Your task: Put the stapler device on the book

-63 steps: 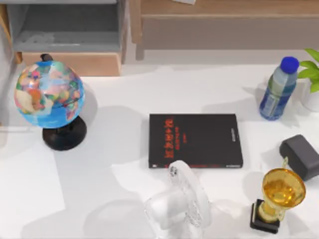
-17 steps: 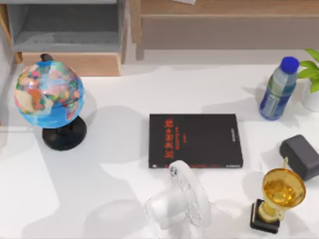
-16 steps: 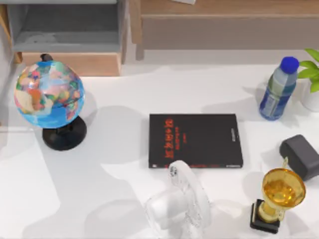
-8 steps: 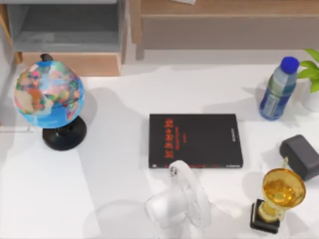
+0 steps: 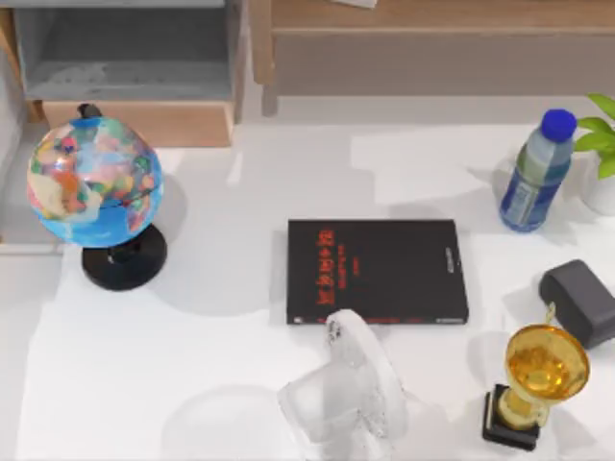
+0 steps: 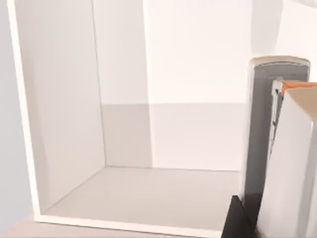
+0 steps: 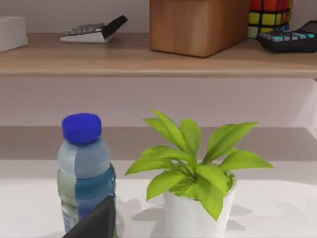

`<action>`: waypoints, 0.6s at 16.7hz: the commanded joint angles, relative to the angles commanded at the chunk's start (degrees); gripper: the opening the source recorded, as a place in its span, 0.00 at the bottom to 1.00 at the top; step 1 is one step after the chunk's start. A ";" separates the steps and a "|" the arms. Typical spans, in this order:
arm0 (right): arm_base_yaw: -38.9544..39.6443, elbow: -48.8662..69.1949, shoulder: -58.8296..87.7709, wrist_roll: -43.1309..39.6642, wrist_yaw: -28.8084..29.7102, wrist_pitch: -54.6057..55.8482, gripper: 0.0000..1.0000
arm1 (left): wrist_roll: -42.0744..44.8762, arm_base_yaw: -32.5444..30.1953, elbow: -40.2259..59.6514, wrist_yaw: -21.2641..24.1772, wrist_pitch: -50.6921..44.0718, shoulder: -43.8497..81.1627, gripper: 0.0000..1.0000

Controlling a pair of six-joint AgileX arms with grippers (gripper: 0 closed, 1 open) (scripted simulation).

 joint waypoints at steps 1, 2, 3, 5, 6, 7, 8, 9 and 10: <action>0.00 0.00 0.00 0.00 0.00 0.00 1.00 | -1.13 -1.15 -0.53 -1.17 -0.48 -1.16 0.00; 0.00 0.00 0.00 0.00 0.00 0.00 1.00 | -2.63 -2.46 -0.98 -2.25 -0.86 -2.12 0.00; 0.00 0.00 0.00 0.00 0.00 0.00 1.00 | -4.58 -4.00 -1.27 -3.20 -1.10 -2.82 0.00; 0.00 0.00 0.00 0.00 0.00 0.00 1.00 | -9.30 -7.64 -1.48 -4.78 -1.26 -3.70 0.00; 0.00 0.00 0.00 0.00 0.00 0.00 1.00 | -12.14 -9.91 -1.30 -5.30 -1.12 -3.79 0.00; 0.00 0.00 0.00 0.00 0.00 0.00 1.00 | -15.15 -12.39 -1.05 -5.66 -0.89 -3.75 0.00; 0.00 0.00 0.00 0.00 0.00 0.00 1.00 | -18.33 -15.08 -0.74 -5.87 -0.59 -3.58 0.00; 0.00 0.00 0.00 0.00 0.00 0.00 1.00 | -21.74 -18.10 -0.43 -5.79 -0.16 -3.20 0.00; 0.00 0.00 0.00 0.00 0.00 0.00 1.00 | -25.25 -21.30 -0.20 -5.51 0.34 -2.67 0.00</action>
